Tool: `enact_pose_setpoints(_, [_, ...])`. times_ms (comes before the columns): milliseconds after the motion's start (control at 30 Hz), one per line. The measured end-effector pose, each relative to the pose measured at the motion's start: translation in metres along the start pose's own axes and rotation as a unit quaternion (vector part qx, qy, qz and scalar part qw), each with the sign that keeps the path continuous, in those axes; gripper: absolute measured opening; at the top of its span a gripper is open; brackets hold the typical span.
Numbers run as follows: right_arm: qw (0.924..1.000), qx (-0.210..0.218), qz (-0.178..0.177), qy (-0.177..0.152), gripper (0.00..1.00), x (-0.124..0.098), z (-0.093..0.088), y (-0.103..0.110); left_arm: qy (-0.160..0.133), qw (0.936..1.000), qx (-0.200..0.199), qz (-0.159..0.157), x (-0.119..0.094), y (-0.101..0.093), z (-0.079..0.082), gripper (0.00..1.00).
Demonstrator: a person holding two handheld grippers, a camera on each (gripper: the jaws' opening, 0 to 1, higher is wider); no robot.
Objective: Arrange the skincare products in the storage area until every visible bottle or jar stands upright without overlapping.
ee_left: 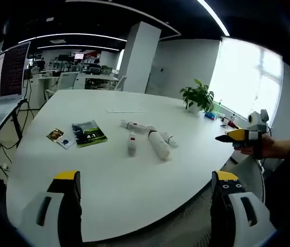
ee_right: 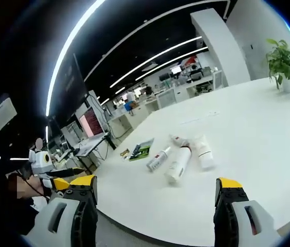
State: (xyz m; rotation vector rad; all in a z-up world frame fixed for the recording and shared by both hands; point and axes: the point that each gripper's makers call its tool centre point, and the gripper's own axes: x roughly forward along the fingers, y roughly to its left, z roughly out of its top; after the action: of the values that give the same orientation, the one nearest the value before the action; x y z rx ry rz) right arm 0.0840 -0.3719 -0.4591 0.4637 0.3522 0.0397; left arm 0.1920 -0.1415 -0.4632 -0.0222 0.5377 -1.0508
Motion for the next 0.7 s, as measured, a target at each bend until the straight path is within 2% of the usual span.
enact_pose_setpoints(67, [1.0000,-0.002,-0.003,0.001,0.99,0.000,0.001,0.000,0.000,1.0000,0.000,0.004,0.001,0.001,0.003,0.99])
enact_pose_setpoints(133, [1.0000,0.002,-0.004,-0.002,0.99,0.000,0.003,-0.002,-0.012,0.9999,0.005,0.007,0.002,0.004,0.007,0.99])
enact_pose_setpoints(233, [1.0000,0.003,-0.007,0.002,0.99,0.000,0.003,-0.005,-0.005,1.0000,0.006,0.005,0.003,0.004,0.004,0.99])
enact_pose_setpoints(367, [0.9998,0.001,-0.012,0.013,0.99,0.003,0.005,-0.011,-0.014,0.9999,0.001,0.003,0.002,0.005,0.005,0.99])
enact_pose_setpoints(567, [0.9988,-0.012,-0.021,0.043,0.95,0.014,0.009,-0.021,0.004,0.9998,0.020,-0.009,0.003,-0.004,-0.002,0.99])
enact_pose_setpoints(633, [0.9989,-0.012,-0.018,0.043,0.95,0.021,0.018,-0.030,0.007,0.9997,0.021,-0.010,0.004,-0.004,-0.004,0.99])
enact_pose_setpoints(700, [0.9985,-0.018,-0.022,0.047,0.94,0.024,0.020,-0.031,0.006,0.9997,0.022,-0.006,0.004,-0.004,-0.003,0.99])
